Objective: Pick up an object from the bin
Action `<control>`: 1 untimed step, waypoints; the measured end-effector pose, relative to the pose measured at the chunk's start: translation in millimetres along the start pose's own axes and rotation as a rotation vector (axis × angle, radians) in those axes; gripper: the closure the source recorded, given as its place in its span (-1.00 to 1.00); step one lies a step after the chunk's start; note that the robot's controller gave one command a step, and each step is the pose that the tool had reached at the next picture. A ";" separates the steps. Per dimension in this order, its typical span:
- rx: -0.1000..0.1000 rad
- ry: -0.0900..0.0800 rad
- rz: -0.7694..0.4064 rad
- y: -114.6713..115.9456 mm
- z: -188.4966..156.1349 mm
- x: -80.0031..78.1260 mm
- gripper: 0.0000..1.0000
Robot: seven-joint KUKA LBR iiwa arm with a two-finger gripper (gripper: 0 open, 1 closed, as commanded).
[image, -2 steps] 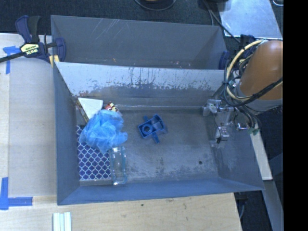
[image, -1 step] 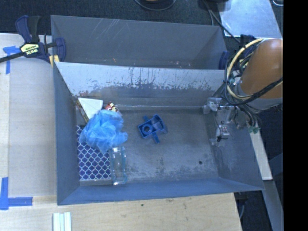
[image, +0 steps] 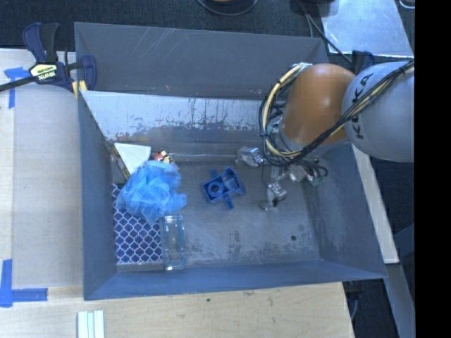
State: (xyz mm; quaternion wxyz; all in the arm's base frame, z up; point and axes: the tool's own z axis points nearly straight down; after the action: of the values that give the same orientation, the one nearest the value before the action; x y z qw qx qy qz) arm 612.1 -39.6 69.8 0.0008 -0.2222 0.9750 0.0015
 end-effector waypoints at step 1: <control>0.012 -0.008 -0.269 -24.1 -75.7 -0.9 -1.00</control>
Offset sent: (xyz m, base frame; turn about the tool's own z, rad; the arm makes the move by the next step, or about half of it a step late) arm -0.0088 0.0848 0.0302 -0.3413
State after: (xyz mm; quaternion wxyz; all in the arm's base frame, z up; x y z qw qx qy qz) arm 623.2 -61.2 145.5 0.0062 -0.3508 0.9364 -0.0034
